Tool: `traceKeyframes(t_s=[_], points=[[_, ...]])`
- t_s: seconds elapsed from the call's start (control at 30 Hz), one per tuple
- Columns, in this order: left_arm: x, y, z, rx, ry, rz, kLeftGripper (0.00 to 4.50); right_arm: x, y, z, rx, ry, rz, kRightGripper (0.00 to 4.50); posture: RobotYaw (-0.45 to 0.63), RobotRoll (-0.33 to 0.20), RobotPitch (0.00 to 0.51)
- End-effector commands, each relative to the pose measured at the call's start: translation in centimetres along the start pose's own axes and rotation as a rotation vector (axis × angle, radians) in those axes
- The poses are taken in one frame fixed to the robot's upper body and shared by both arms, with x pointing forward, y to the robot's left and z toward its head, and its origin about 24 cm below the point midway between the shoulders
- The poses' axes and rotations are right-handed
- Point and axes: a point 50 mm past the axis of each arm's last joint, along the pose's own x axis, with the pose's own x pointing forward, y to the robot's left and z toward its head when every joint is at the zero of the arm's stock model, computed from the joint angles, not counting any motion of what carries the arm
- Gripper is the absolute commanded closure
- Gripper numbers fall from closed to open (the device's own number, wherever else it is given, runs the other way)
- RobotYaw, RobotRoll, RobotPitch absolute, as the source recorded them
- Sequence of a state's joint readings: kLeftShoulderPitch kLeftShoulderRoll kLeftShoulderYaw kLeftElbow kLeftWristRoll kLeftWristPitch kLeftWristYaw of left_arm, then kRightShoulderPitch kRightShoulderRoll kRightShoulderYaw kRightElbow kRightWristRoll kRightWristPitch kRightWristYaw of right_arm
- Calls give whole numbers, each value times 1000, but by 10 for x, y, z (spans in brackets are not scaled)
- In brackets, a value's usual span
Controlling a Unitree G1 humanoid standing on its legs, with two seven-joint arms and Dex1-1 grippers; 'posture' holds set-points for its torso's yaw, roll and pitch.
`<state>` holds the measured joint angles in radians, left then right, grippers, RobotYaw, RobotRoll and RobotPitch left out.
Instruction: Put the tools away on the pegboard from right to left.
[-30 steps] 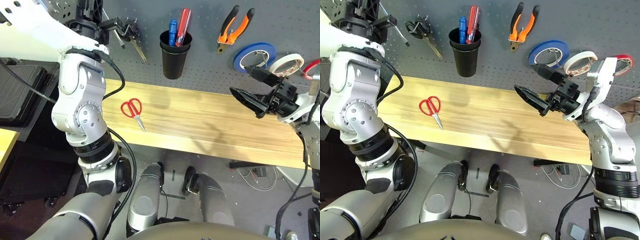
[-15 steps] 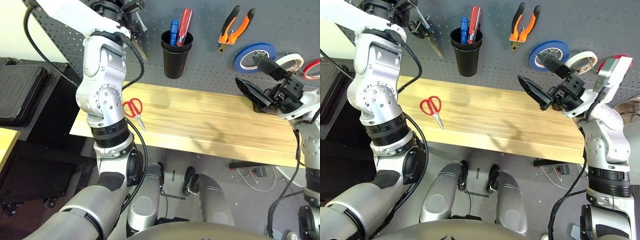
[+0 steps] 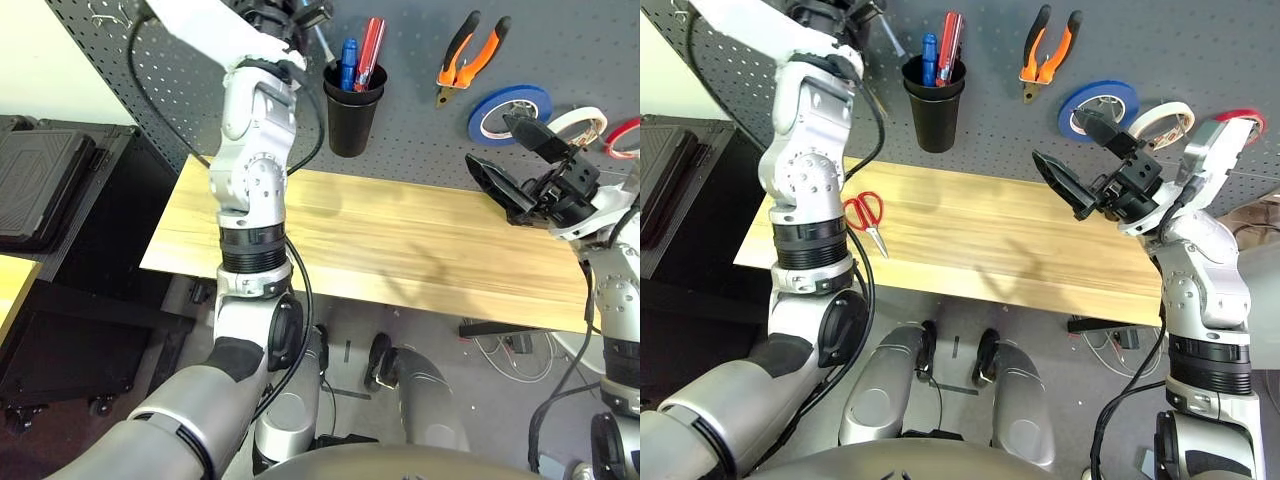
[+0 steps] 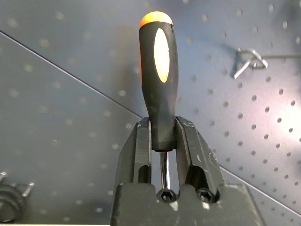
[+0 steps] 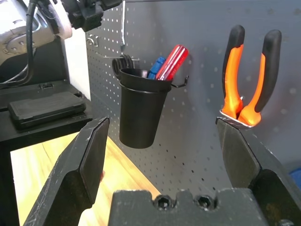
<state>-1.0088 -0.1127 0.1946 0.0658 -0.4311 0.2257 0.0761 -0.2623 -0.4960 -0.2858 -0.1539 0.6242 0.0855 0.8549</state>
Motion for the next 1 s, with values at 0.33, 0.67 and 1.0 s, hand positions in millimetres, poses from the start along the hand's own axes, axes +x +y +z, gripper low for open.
traceKeyframes(t_s=[0.33,0.67,1.0], points=[[1,3,-38,164,36,-59,3927,-2,4,-3,-5,15,-5,0,148,0,190],[-6,3,-54,236,53,-106,2896,-1,3,-4,-11,19,-6,0,149,0,184],[-6,3,-20,275,-30,-112,29,4,6,-9,4,16,14,0,174,0,183]])
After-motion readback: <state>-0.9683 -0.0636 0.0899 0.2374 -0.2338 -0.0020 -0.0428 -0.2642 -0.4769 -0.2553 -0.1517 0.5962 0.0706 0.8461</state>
